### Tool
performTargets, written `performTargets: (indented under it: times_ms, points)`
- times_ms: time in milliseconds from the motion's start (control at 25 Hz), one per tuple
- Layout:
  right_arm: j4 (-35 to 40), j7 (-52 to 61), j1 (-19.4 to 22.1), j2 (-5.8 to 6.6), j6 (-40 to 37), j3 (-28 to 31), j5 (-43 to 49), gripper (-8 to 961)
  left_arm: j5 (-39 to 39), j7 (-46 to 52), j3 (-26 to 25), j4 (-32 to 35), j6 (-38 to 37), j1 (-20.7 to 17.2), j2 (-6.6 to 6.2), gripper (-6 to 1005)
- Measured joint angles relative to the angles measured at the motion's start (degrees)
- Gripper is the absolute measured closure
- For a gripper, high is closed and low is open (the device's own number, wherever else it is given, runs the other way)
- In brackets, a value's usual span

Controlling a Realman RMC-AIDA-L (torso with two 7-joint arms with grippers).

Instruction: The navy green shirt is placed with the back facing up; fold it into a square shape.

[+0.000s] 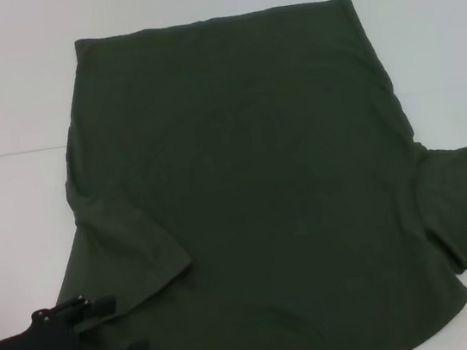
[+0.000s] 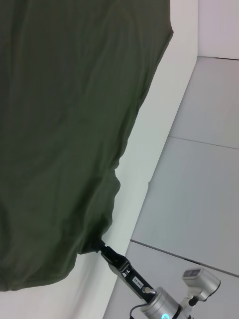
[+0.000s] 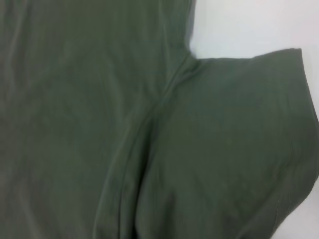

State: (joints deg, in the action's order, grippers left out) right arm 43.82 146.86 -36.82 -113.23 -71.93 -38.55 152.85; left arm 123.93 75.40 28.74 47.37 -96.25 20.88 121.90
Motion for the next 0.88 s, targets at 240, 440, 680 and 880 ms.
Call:
performTargets:
  times_ms: [240,440,680,880]
  points:
    - [0.0,-2.9,0.6,0.42,-0.4,1.3,-5.3,934,0.0,0.0,-1.3,0.0,-0.2,0.1,0.0,109]
    - [0.5,-4.1,1.4,0.72,-0.5,2.5,-7.7,934,0.0,0.0,-1.6,0.0,-0.2,0.1,0.0,109]
    - [3.6,-4.8,3.2,0.69,-0.5,5.1,-10.4,934,0.0,0.1,-1.6,0.0,-0.1,0.1,0.0,109]
    - [4.1,-6.5,3.8,0.56,-0.9,5.0,-14.0,933,0.0,0.2,-1.6,0.0,0.0,0.1,0.0,109]
